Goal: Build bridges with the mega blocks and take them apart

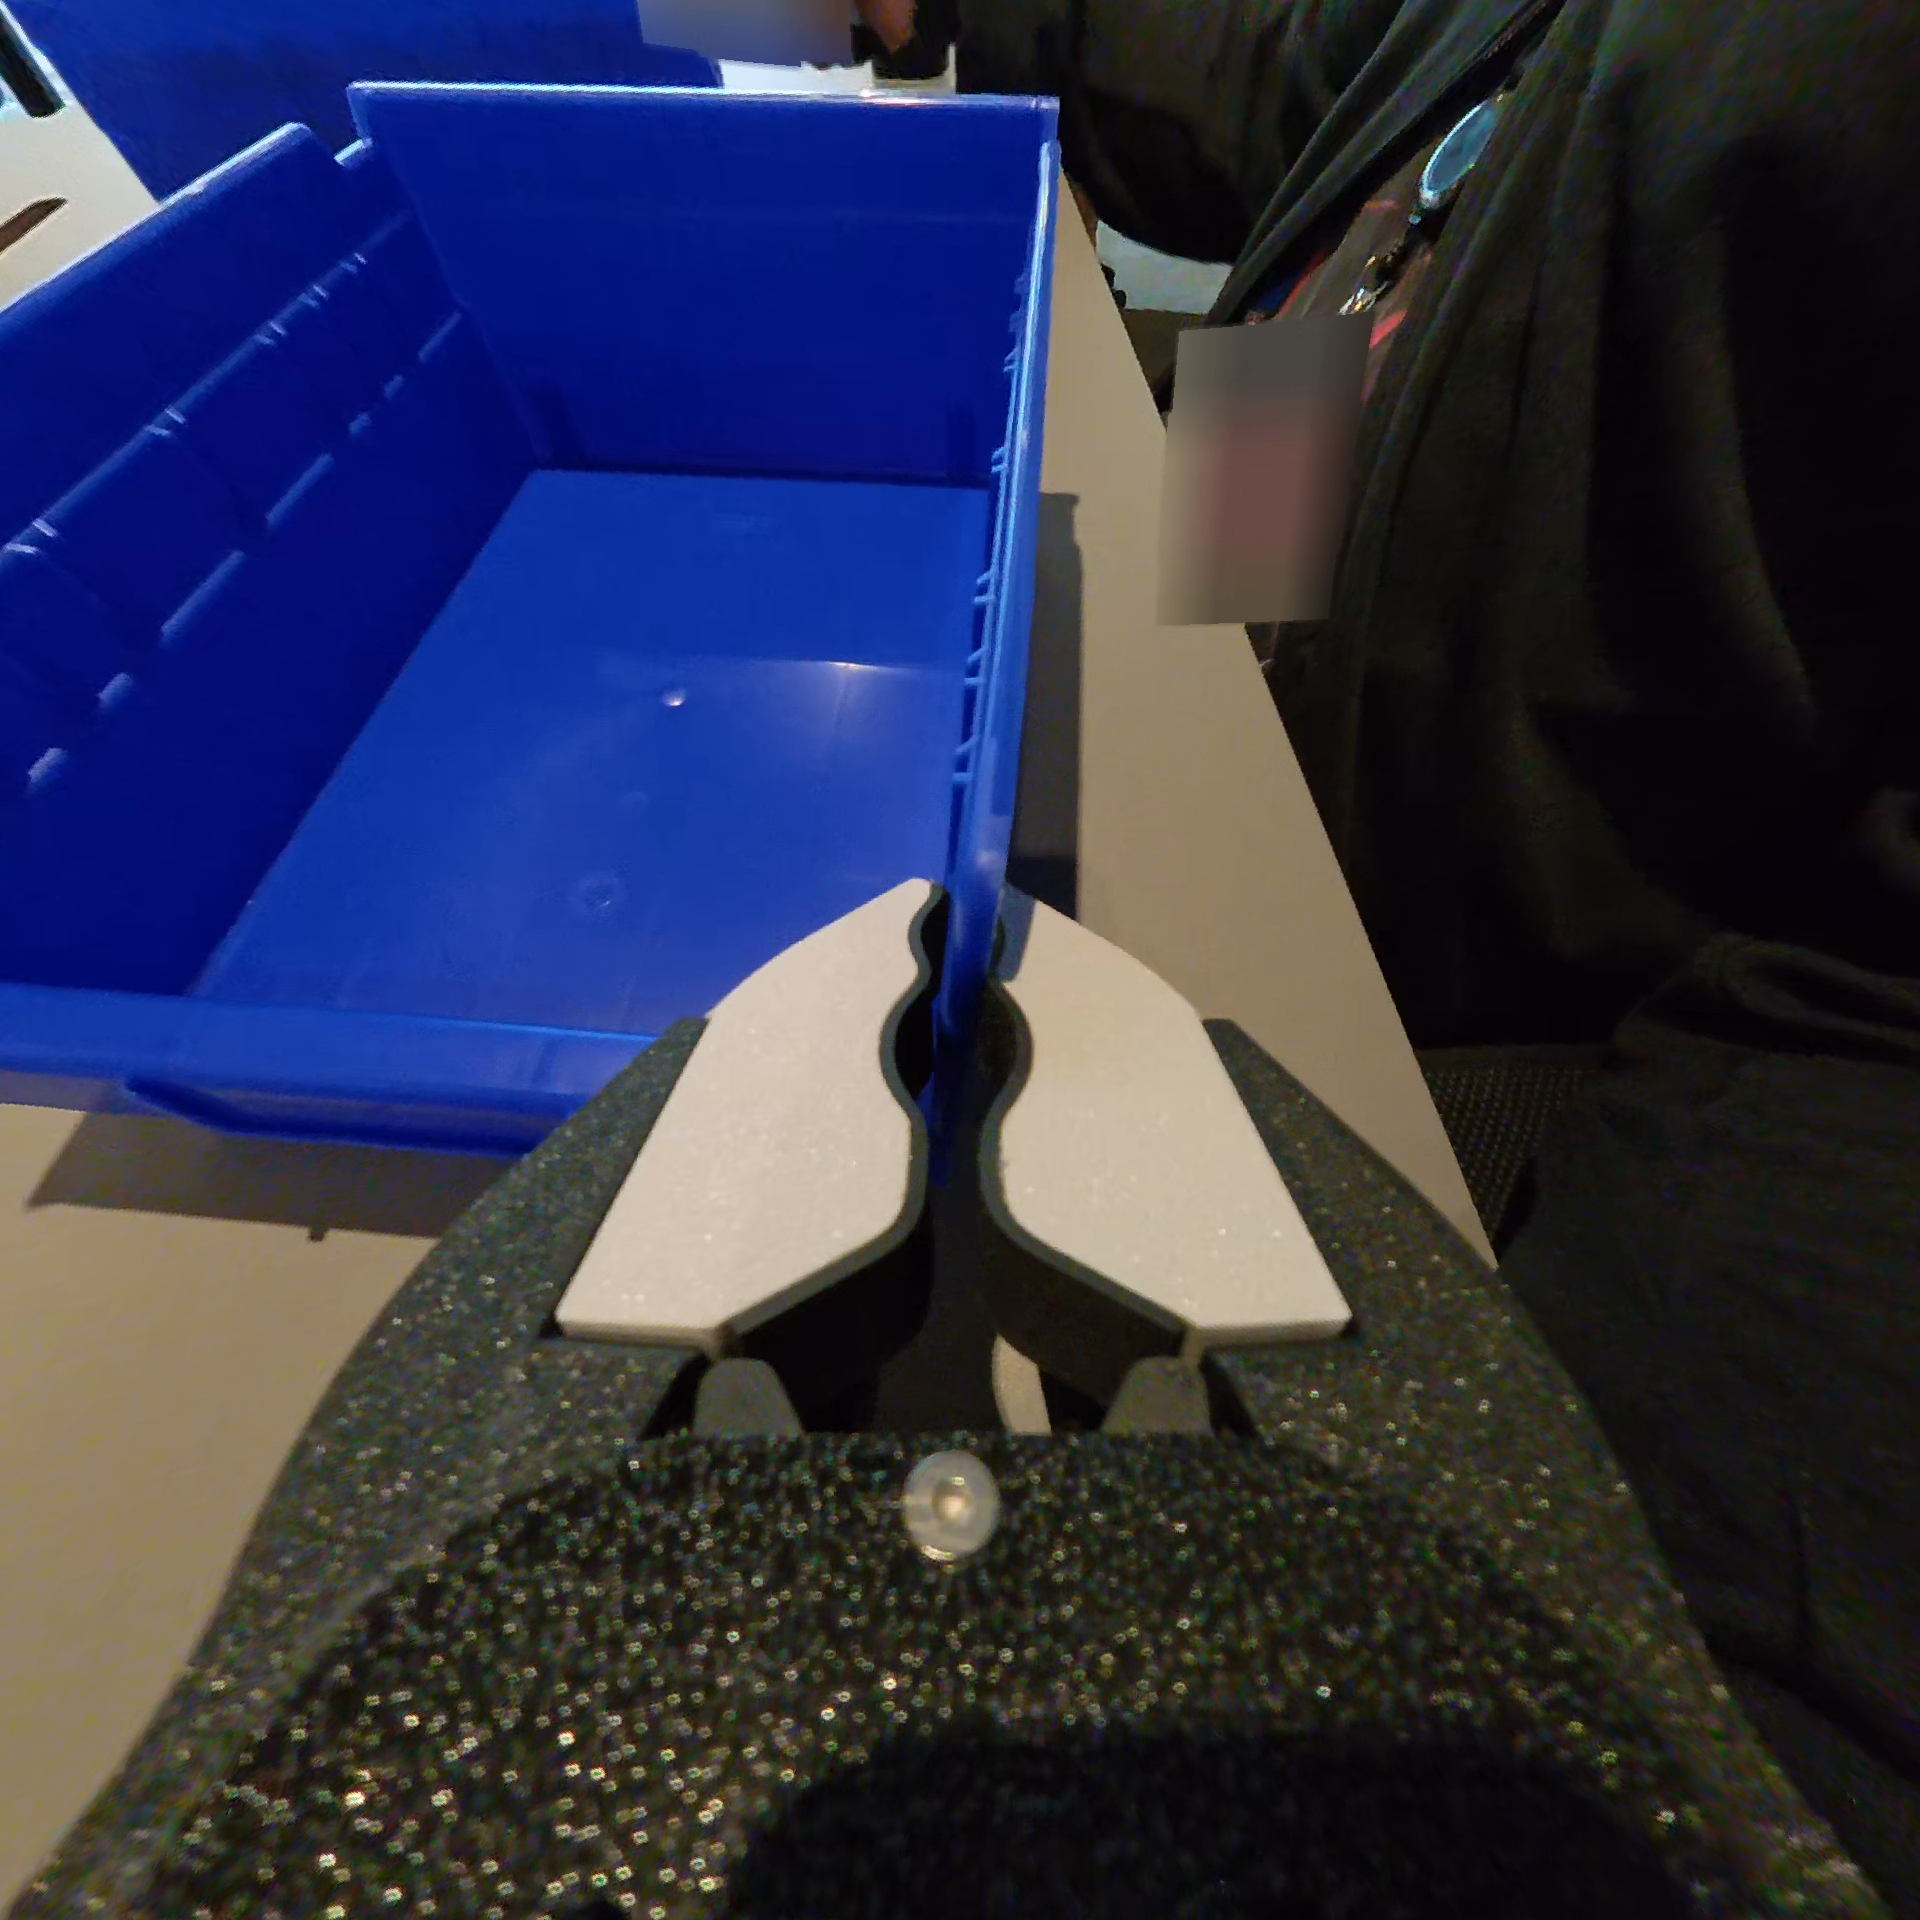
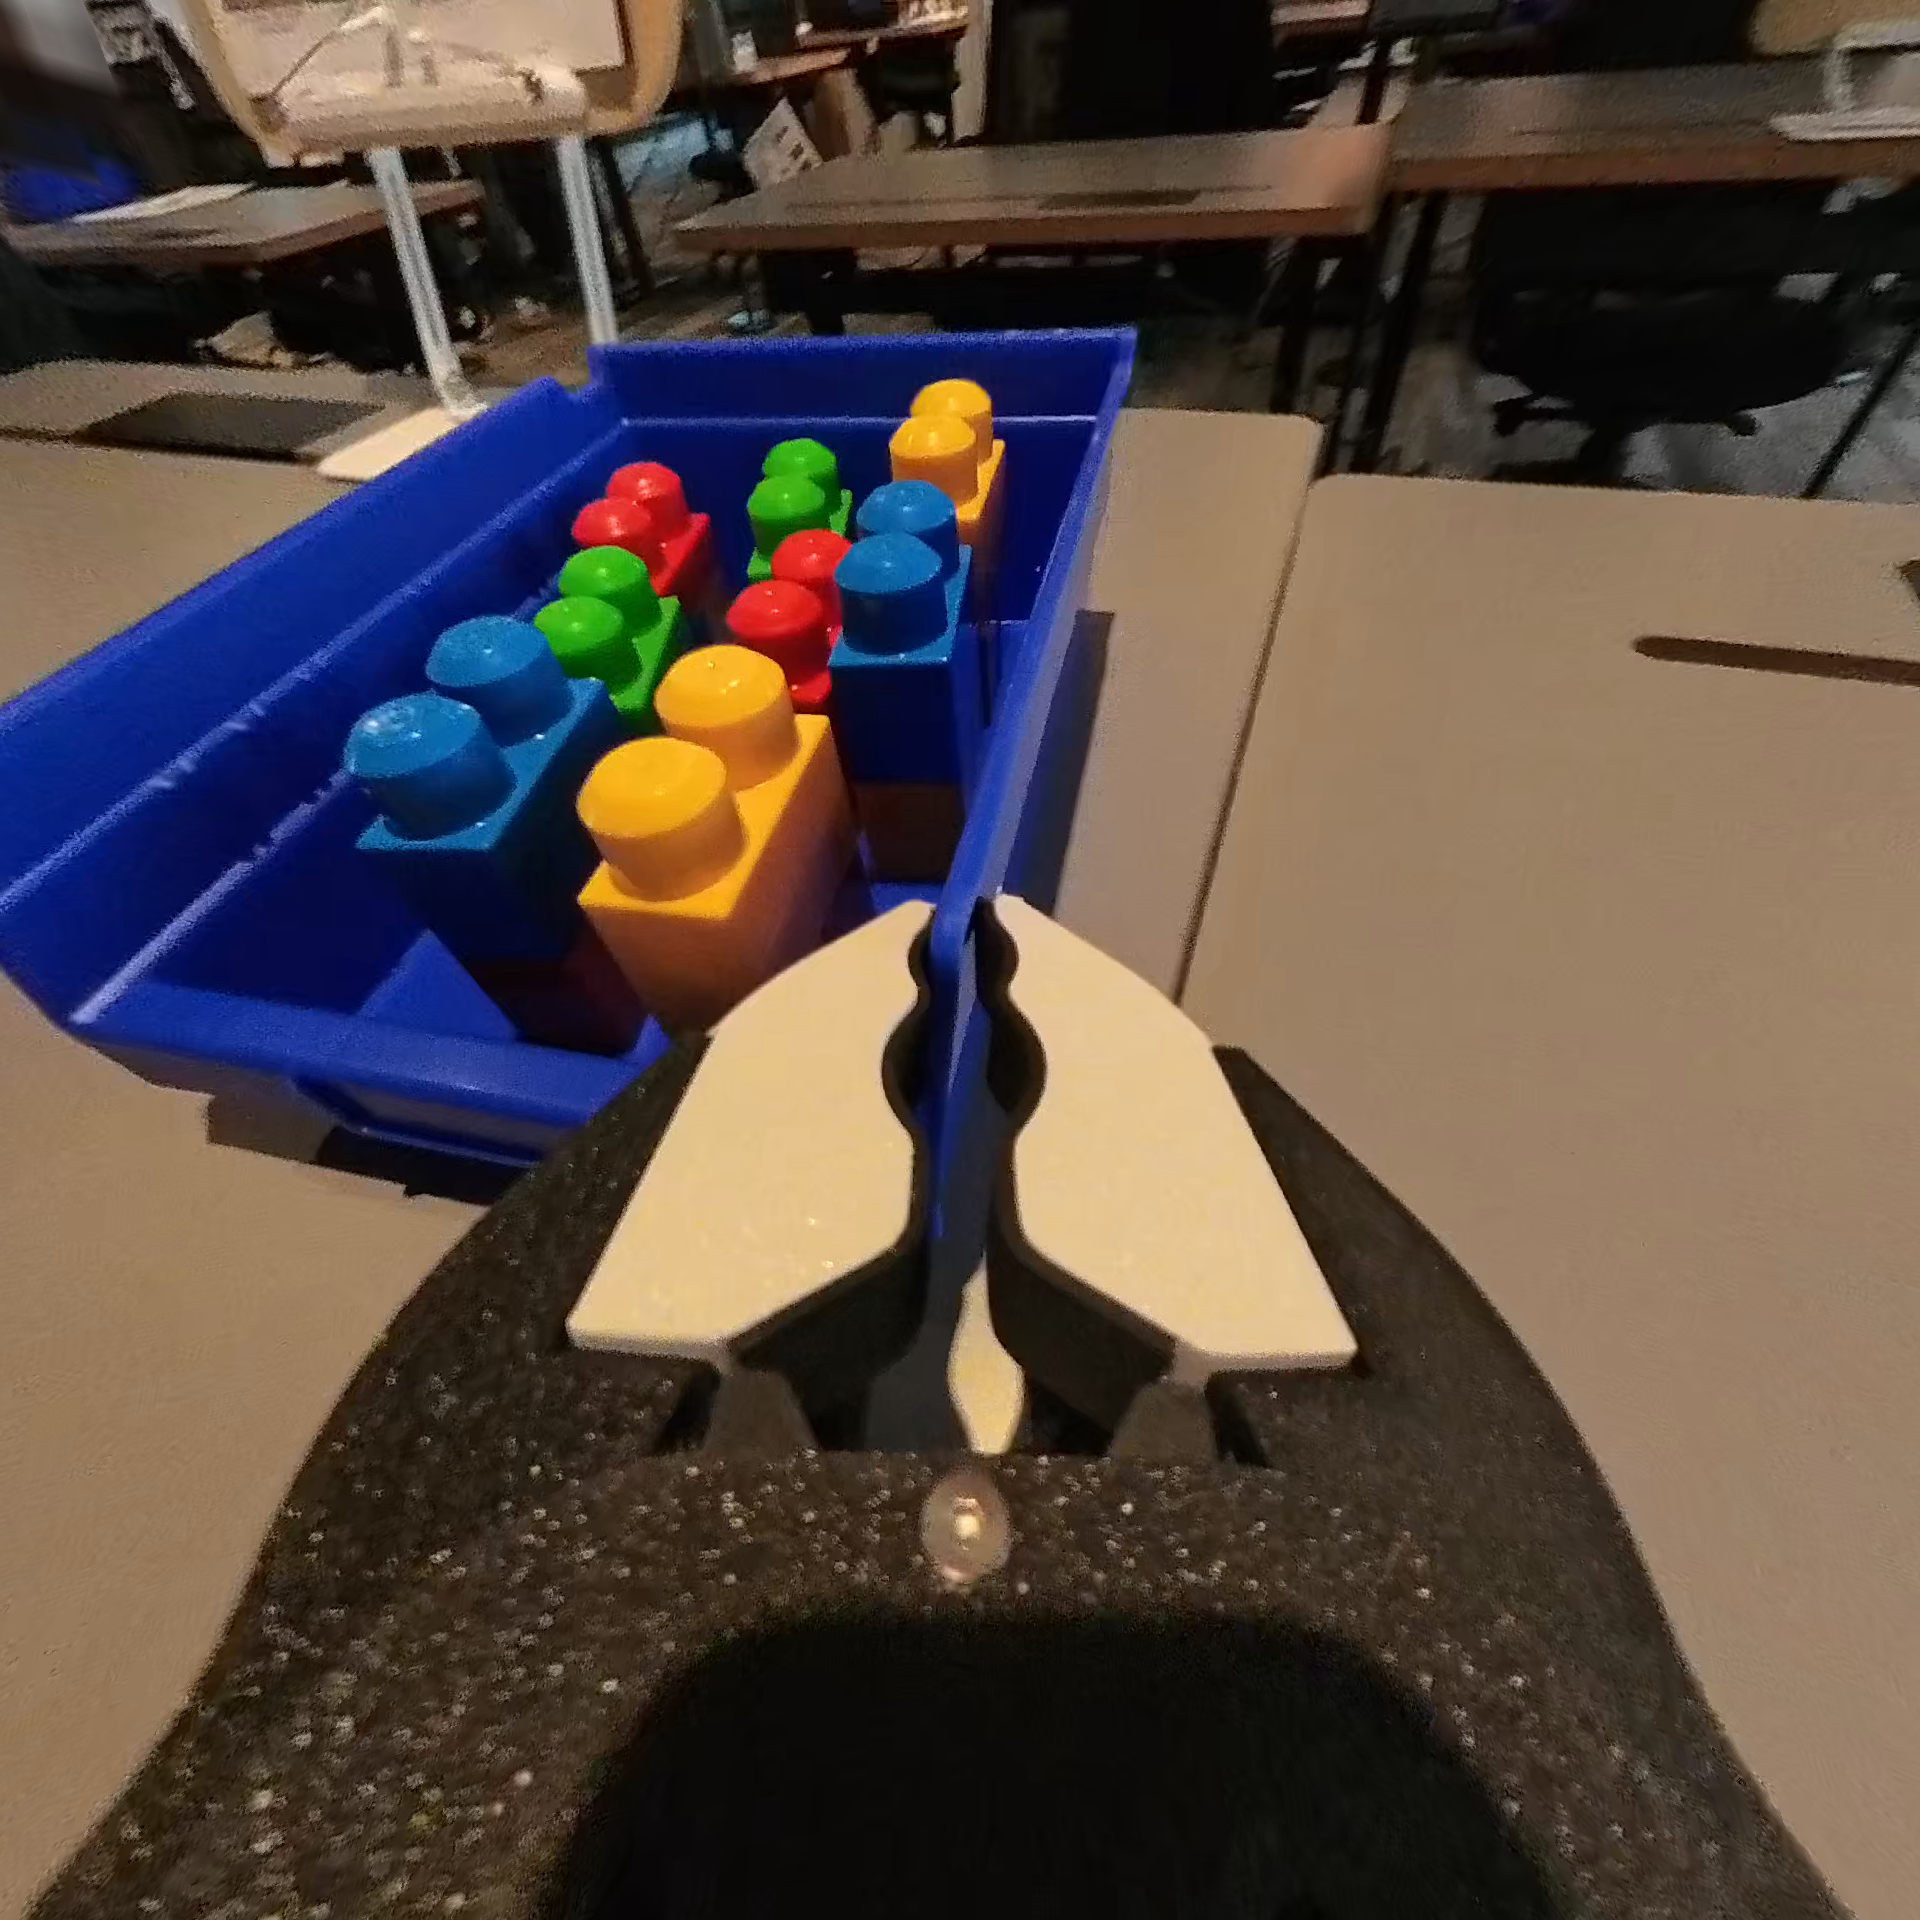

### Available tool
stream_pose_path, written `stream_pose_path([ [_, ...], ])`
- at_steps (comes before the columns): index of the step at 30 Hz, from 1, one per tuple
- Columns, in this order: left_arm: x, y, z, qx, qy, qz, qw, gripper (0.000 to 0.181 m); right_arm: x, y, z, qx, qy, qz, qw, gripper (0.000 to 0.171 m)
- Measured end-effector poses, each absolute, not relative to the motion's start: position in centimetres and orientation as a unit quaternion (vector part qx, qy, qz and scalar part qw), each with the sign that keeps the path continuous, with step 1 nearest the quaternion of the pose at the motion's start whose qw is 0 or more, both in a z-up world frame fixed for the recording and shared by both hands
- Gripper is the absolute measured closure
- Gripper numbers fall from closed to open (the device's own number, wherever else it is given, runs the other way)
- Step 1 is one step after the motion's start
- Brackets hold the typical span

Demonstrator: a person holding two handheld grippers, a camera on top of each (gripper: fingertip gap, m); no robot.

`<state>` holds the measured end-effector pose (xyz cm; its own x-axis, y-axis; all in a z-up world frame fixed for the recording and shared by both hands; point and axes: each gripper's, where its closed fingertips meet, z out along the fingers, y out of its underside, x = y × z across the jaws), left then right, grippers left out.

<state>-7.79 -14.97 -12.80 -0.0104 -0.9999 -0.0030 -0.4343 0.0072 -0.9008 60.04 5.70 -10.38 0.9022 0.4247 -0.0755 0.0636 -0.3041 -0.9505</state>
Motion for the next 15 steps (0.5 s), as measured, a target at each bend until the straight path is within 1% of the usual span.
stream_pose_path([
  [6, -7.7, -15.0, -12.8, -0.594, 0.604, -0.378, 0.374, 0.179, 56.9, 7.9, -10.5, -0.805, -0.211, 0.161, 0.531, 0.167],
  [11, -7.6, -15.2, -12.8, -0.591, 0.606, -0.38, 0.372, 0.179, 52.8, 10.6, -10.6, -0.802, -0.267, 0.192, 0.498, 0.167],
  [15, -7.5, -15.3, -12.8, -0.589, 0.609, -0.382, 0.37, 0.179, 49.2, 12.5, -10.6, -0.785, -0.304, 0.223, 0.492, 0.167],
])
